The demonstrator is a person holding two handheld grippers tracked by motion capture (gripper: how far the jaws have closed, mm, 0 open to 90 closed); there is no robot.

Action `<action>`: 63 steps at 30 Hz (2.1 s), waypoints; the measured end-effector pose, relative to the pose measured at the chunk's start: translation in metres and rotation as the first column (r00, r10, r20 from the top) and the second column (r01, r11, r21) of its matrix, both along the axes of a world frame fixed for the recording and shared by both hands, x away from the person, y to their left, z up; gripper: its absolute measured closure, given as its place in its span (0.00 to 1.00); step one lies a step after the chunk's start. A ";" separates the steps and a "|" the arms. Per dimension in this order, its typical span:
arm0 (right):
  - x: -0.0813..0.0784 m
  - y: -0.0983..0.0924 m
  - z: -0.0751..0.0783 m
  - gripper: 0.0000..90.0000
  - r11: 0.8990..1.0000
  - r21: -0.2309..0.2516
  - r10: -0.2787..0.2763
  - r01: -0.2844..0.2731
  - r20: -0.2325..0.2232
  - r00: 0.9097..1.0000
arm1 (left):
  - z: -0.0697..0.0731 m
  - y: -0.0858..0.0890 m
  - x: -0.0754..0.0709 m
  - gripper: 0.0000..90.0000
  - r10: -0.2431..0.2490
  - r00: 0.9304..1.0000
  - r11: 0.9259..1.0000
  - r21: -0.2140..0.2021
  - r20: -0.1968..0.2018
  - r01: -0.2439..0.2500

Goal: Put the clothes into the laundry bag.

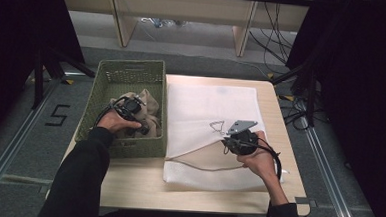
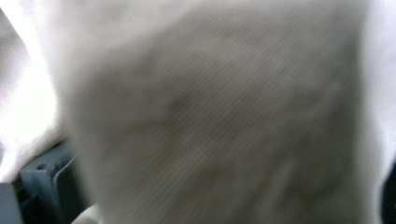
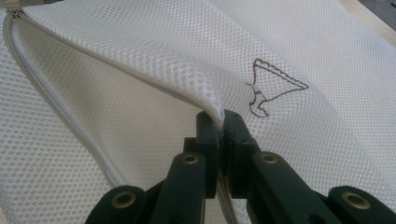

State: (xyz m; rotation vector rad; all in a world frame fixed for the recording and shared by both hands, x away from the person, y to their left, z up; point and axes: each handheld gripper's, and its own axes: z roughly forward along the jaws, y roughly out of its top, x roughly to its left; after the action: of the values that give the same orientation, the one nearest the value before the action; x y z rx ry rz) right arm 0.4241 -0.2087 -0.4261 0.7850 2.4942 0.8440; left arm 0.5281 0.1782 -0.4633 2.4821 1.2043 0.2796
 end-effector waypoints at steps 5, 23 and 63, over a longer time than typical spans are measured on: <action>0.000 0.000 0.000 0.97 1.000 -0.003 0.003 -0.003 0.006 1.000 | -0.004 -0.003 0.000 0.00 -0.004 1.000 1.000 0.010 0.009 0.003; 0.000 0.000 0.000 0.97 1.000 -0.002 0.001 -0.001 0.002 1.000 | -0.001 -0.003 -0.004 0.53 -0.011 0.997 0.997 0.073 0.075 0.006; 0.002 -0.004 0.005 0.97 1.000 0.005 0.001 -0.001 0.019 1.000 | 0.115 0.058 -0.055 0.78 0.179 0.924 0.911 -0.413 0.339 -0.025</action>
State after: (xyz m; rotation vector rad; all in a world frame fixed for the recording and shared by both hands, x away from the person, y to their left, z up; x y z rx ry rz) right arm 0.4257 -0.2127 -0.4215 0.7738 2.4770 0.8551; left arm 0.4735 0.2362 -0.3483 1.9085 1.1027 0.4558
